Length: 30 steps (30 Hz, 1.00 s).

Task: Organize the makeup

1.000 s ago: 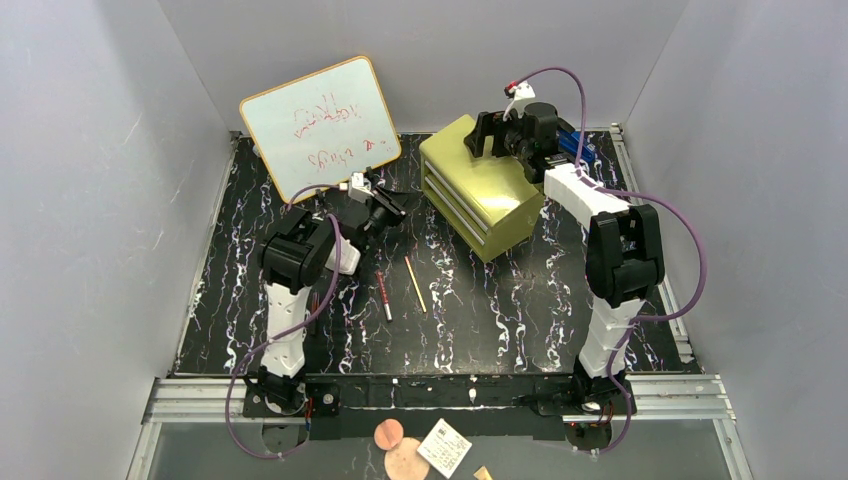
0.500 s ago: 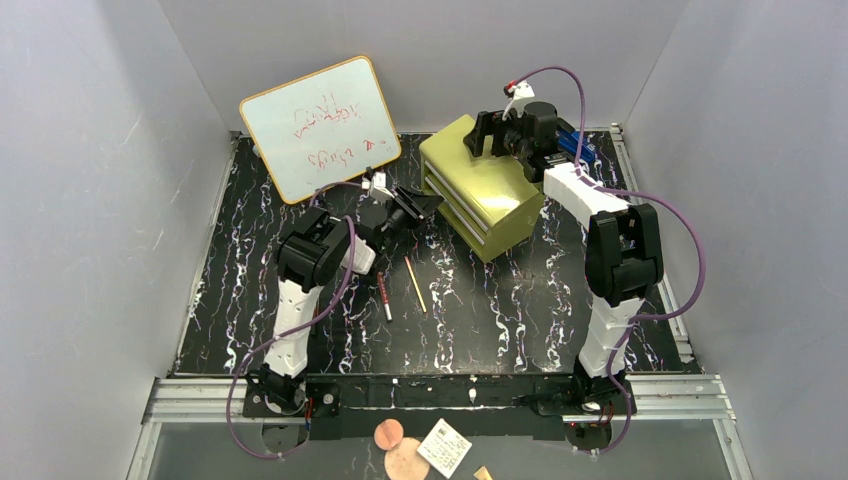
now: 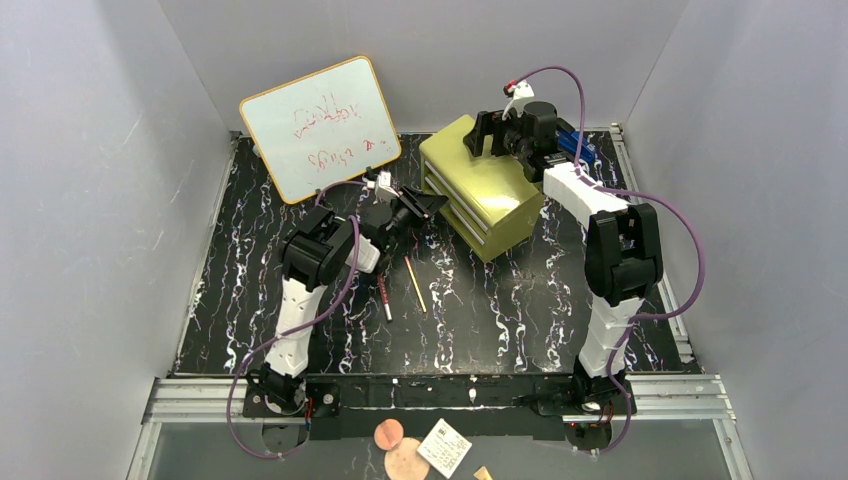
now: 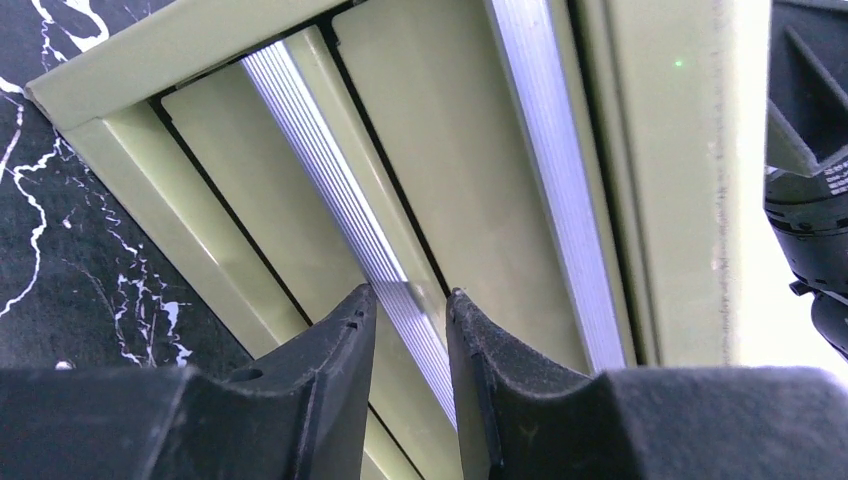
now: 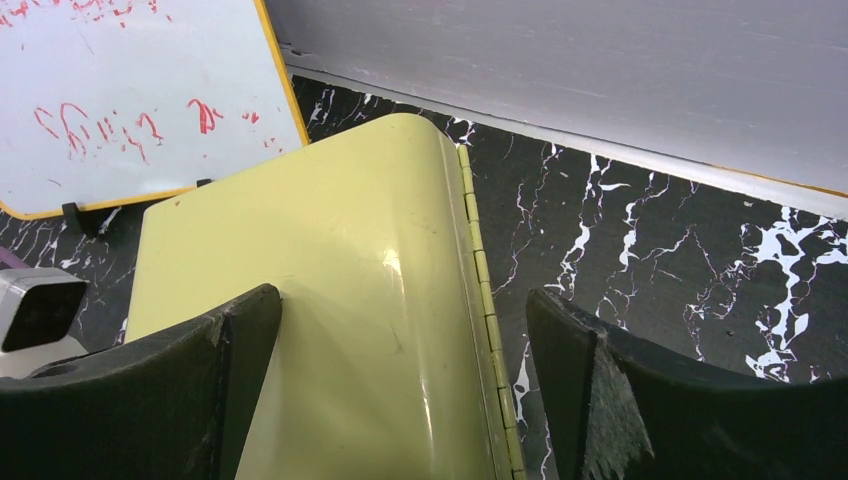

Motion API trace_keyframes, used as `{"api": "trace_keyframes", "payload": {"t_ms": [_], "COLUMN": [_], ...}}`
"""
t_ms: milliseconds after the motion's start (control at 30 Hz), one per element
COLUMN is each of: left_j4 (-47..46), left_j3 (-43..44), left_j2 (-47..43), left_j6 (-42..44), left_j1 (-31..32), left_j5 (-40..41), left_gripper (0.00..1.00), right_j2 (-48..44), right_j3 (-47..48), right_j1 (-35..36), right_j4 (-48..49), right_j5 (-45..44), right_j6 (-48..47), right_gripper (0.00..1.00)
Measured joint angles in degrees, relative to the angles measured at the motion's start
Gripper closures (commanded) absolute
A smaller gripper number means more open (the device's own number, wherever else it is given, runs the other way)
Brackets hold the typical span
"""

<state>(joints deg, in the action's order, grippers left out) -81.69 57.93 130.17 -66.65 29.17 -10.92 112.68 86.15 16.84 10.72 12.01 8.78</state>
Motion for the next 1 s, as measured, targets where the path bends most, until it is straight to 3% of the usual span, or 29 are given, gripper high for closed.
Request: {"api": "trace_keyframes", "payload": {"t_ms": [767, 800, 867, 1000], "left_j4": [-5.25, -6.12, -8.02, -9.66], "left_j3": [3.52, 3.61, 3.76, 3.85], "left_j2": [5.73, 6.25, 7.21, 8.13], "left_j6": [-4.13, -4.59, -5.60, -10.49], "left_j1": [1.64, 1.73, 1.90, 2.21], "left_j5": [2.21, 2.51, 3.06, 4.57], "left_gripper": [0.68, 0.74, 1.00, 1.00], "right_j2": [0.68, 0.72, 0.85, 0.94], "right_j3": [0.33, 0.33, 0.33, 0.33], "right_j1": [0.00, 0.00, 0.00, 0.00], "right_j4": [1.07, 1.27, 1.62, 1.95], "right_j5": [0.04, 0.04, 0.02, -0.11], "right_j6": [-0.13, -0.17, -0.22, -0.26], "right_gripper": [0.01, 0.01, 0.01, 0.01]}}
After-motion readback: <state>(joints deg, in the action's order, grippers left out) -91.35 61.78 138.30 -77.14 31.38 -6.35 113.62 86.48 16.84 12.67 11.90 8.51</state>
